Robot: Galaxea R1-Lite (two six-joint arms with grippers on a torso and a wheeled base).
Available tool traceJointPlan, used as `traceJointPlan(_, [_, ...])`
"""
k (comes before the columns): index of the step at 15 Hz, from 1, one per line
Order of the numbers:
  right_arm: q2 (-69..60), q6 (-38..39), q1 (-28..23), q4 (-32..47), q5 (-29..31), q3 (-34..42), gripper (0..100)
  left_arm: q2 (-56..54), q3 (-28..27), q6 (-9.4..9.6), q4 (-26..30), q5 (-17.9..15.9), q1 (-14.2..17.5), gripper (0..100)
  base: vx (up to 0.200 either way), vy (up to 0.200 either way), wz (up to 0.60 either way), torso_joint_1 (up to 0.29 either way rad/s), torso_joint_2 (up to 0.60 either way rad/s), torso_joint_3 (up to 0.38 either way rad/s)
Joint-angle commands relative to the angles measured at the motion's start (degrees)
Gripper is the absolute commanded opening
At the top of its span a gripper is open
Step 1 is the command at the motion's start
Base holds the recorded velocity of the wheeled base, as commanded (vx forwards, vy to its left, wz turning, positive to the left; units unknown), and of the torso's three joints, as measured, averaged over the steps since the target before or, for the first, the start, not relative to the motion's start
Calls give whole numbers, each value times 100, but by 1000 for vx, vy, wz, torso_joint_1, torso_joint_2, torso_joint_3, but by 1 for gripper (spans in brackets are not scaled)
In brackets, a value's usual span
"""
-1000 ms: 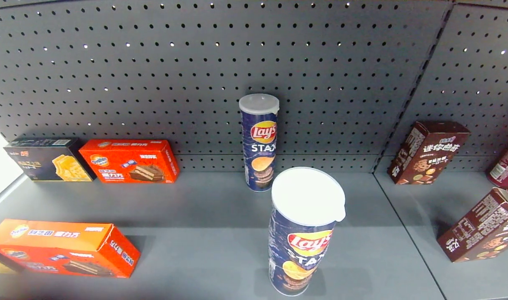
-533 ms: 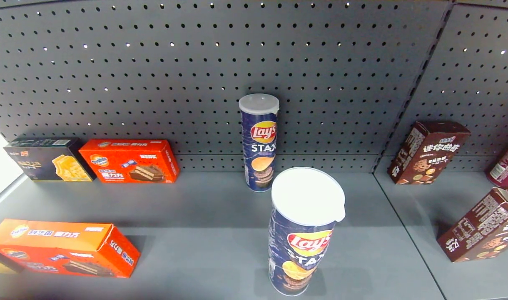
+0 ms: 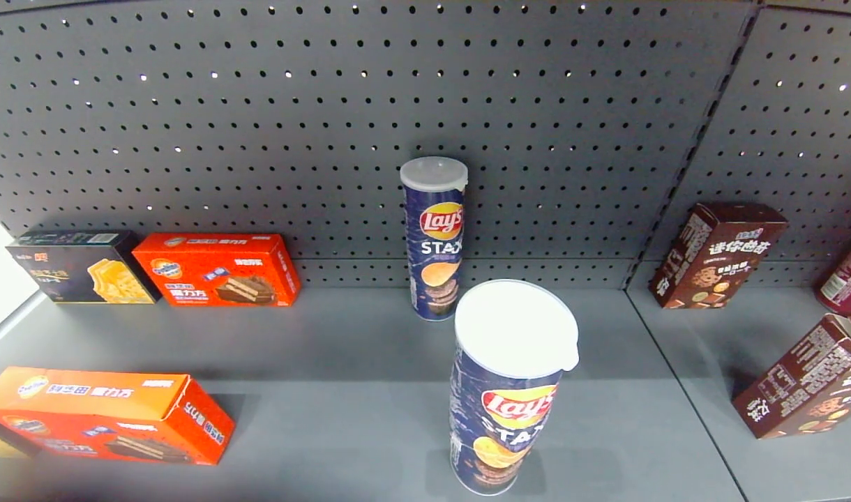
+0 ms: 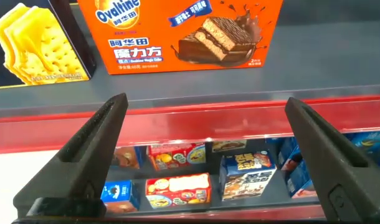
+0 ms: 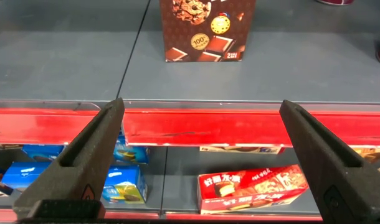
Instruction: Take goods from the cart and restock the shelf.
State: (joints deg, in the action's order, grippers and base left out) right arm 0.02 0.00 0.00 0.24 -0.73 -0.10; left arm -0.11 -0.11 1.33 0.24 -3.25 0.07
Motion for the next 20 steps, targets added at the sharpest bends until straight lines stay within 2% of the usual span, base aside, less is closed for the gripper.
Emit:
traceJointPlan(1, [6,0,-18,2,20,1,100,20,2,-10,2,9,1,100,0,0,0,0,0,0])
traceJointPlan(2, [182,-35,-53,-95,152,-386,100,20,2,-10,2,0,1,100,0,0,0,0,0,0])
traceJointPlan(3, [1351,9,-26,-51,152,-1414,100,20,-7,8,2,-8,1,100,0,0,0,0,0,0])
traceJointPlan(4, [1369,9,105,178,117,-1704,100,20,-7,-1,2,-8,1,100,0,0,0,0,0,0])
traceJointPlan(6, [1606,-9,545,890,-217,-2671,100,20,2,-1,2,-8,1,100,0,0,0,0,0,0])
traceJointPlan(8, [2397,-114,1046,1057,-533,-3383,100,20,-7,8,2,-17,1,100,0,0,0,0,0,0])
traceJointPlan(12, [4014,-510,1758,986,-832,-4314,100,20,-7,8,2,-17,1,100,0,0,0,0,0,0])
traceJointPlan(15, [4638,-729,2320,855,-938,-4438,100,20,-7,8,2,-17,1,100,0,0,0,0,0,0])
traceJointPlan(17, [5245,-756,2953,494,-938,-4499,100,20,-7,8,2,-17,1,100,0,0,0,0,0,0])
traceJointPlan(20, [5948,-817,3182,125,-938,-4684,100,20,-7,8,2,-17,1,100,0,0,0,0,0,0])
